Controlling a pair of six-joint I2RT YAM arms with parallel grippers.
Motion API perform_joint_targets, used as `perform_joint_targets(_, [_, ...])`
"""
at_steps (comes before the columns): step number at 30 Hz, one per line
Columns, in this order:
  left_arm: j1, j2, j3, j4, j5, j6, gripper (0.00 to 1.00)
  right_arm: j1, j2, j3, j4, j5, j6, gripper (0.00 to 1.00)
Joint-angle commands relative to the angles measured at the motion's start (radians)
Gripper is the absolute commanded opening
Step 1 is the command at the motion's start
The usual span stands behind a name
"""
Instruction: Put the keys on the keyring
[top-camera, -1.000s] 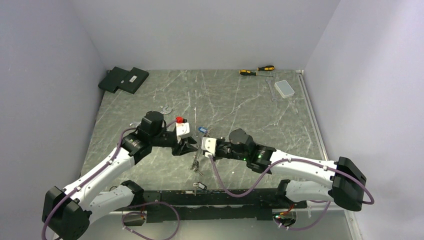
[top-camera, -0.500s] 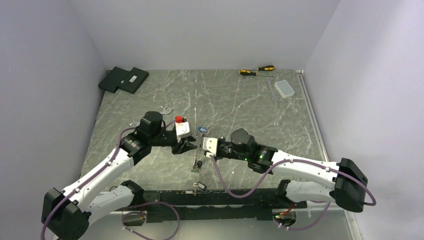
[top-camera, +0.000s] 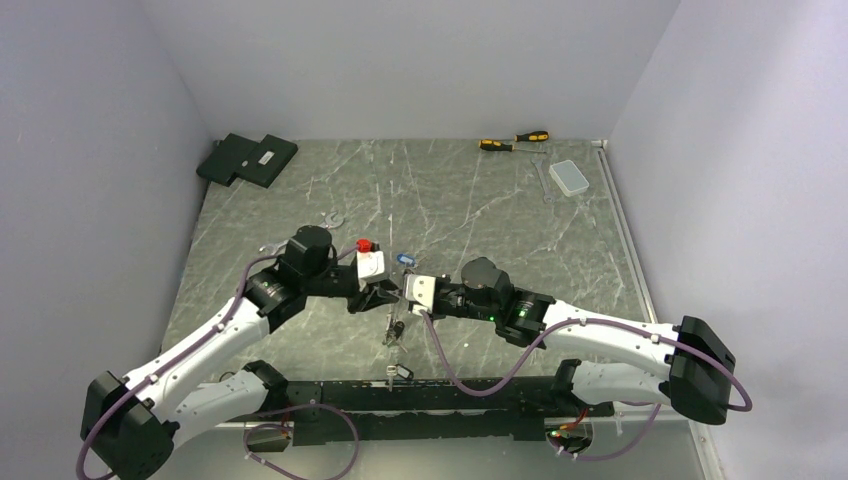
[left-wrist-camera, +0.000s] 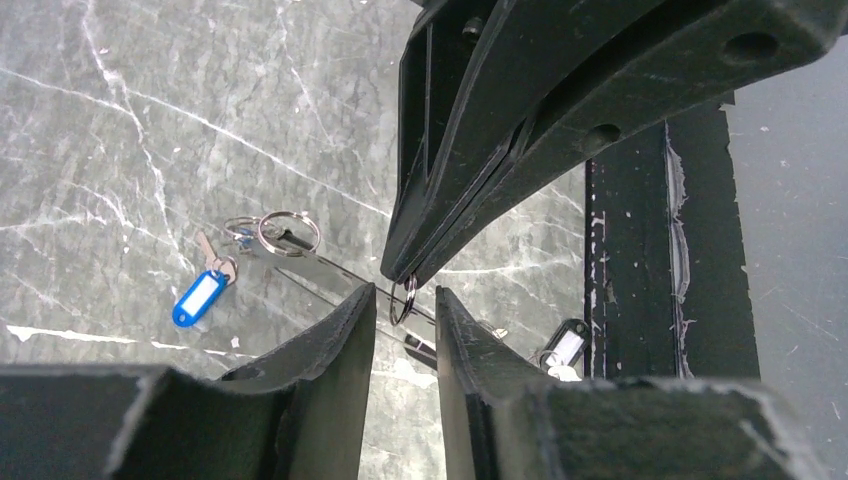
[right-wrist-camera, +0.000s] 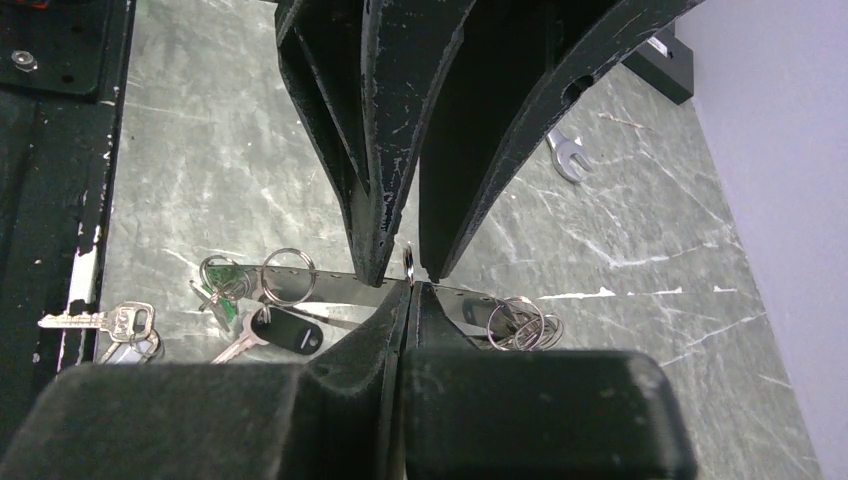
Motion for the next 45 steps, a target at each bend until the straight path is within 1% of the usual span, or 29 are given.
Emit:
perform_joint_targets(1, [-0.006, 0.007, 0.017, -0.017, -0.033, 0.030, 0.33, 0.005, -0.021, 0.052, 0.078, -0.016, 0.012, 0.00])
perform_joint_targets(4, [-0.010, 0.015, 0.026, -0.035, -0.054, 0.037, 0.32, 0.005, -0.026, 0.054, 0.077, -0.016, 0.012, 0.00])
perform_joint_targets(8, [-0.012, 0.004, 0.023, -0.030, -0.081, 0.037, 0.33, 0.005, -0.032, 0.056, 0.078, -0.022, 0.015, 0.00])
perform_joint_targets(13, [-0.013, -0.018, 0.020, -0.005, -0.070, 0.028, 0.21, 0.005, -0.032, 0.055, 0.083, -0.030, 0.023, 0.00])
perform_joint_targets(16, [-0.013, -0.024, 0.024, -0.006, -0.071, 0.032, 0.04, 0.005, -0.031, 0.057, 0.088, -0.032, 0.030, 0.00])
perform_joint_targets(17, [-0.013, -0.028, 0.026, -0.008, -0.070, 0.035, 0.00, 0.005, -0.031, 0.055, 0.094, -0.035, 0.031, 0.00])
perform_joint_targets(21, [-0.012, -0.051, 0.017, 0.003, -0.062, 0.039, 0.00, 0.005, -0.024, 0.060, 0.109, -0.030, 0.055, 0.00])
perform_joint_targets(22, [-0.013, -0.057, 0.017, 0.004, -0.064, 0.040, 0.00, 0.005, -0.022, 0.063, 0.112, -0.018, 0.066, 0.04])
perform_joint_targets(23, [-0.013, -0.065, 0.014, 0.009, -0.067, 0.039, 0.00, 0.005, -0.021, 0.064, 0.114, -0.008, 0.074, 0.14])
perform_joint_targets(24, [-0.013, -0.073, 0.012, 0.013, -0.070, 0.039, 0.00, 0.005, -0.022, 0.064, 0.119, 0.004, 0.080, 0.26])
perform_joint_targets(25, [-0.013, -0.083, 0.008, 0.018, -0.072, 0.039, 0.00, 0.005, -0.023, 0.060, 0.128, 0.019, 0.096, 0.41])
perform_joint_targets(26, [-0.013, -0.091, 0.004, 0.025, -0.072, 0.037, 0.00, 0.004, -0.026, 0.056, 0.136, 0.025, 0.105, 0.45])
perform_joint_targets(28, [-0.012, -0.108, -0.003, 0.037, -0.069, 0.036, 0.00, 0.001, -0.034, 0.040, 0.145, 0.031, 0.108, 0.48])
perform_joint_targets(32, [-0.013, -0.136, -0.017, 0.060, -0.059, 0.033, 0.00, -0.012, -0.052, 0.007, 0.173, 0.019, 0.114, 0.46])
perform_joint_targets(37, [-0.012, -0.185, -0.056, 0.123, -0.073, 0.023, 0.00, -0.029, -0.076, -0.020, 0.243, -0.023, 0.146, 0.37])
perform_joint_targets(40, [-0.012, -0.217, -0.084, 0.180, -0.081, 0.005, 0.00, -0.034, -0.075, -0.024, 0.253, -0.045, 0.158, 0.32])
perform_joint_targets(45, [-0.012, -0.264, -0.132, 0.271, -0.067, -0.001, 0.00, -0.043, -0.076, -0.044, 0.276, -0.068, 0.171, 0.32])
